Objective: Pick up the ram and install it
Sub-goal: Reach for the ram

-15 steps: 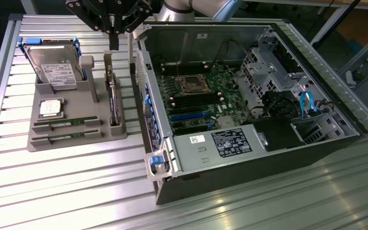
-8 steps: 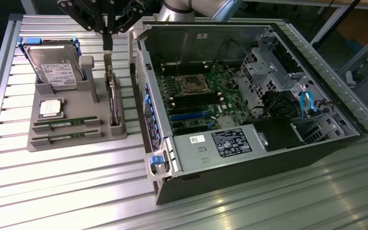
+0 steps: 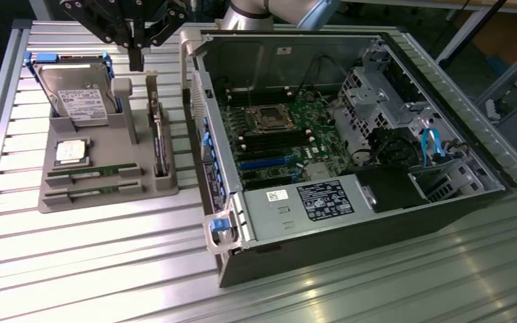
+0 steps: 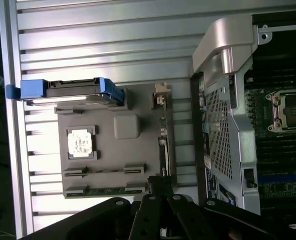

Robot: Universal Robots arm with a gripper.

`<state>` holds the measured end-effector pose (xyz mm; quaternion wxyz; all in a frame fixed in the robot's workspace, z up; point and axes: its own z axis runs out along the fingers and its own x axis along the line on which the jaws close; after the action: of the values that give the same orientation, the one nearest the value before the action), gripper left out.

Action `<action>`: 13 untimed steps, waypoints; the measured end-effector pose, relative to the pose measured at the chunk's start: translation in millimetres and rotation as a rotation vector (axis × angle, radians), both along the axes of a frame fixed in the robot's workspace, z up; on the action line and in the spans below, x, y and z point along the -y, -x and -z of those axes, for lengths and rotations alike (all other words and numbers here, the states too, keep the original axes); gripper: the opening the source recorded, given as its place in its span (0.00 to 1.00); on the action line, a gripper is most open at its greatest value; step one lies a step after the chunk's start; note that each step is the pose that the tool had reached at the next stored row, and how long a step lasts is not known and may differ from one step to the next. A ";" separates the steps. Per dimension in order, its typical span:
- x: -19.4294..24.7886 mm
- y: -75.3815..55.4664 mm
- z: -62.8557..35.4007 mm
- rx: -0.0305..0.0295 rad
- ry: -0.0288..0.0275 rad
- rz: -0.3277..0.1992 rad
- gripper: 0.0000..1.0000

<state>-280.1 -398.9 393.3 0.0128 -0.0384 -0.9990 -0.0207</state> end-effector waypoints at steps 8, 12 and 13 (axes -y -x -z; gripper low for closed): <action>0.0 18.8 0.0 -0.0062 0.0000 0.000 0.10; 0.0 26.2 0.0 -0.0102 0.0001 0.000 0.10; 0.0 27.8 0.1 -0.0110 0.0000 0.000 0.10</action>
<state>-307.9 -398.9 393.2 0.0183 -0.0385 -0.9989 -0.0205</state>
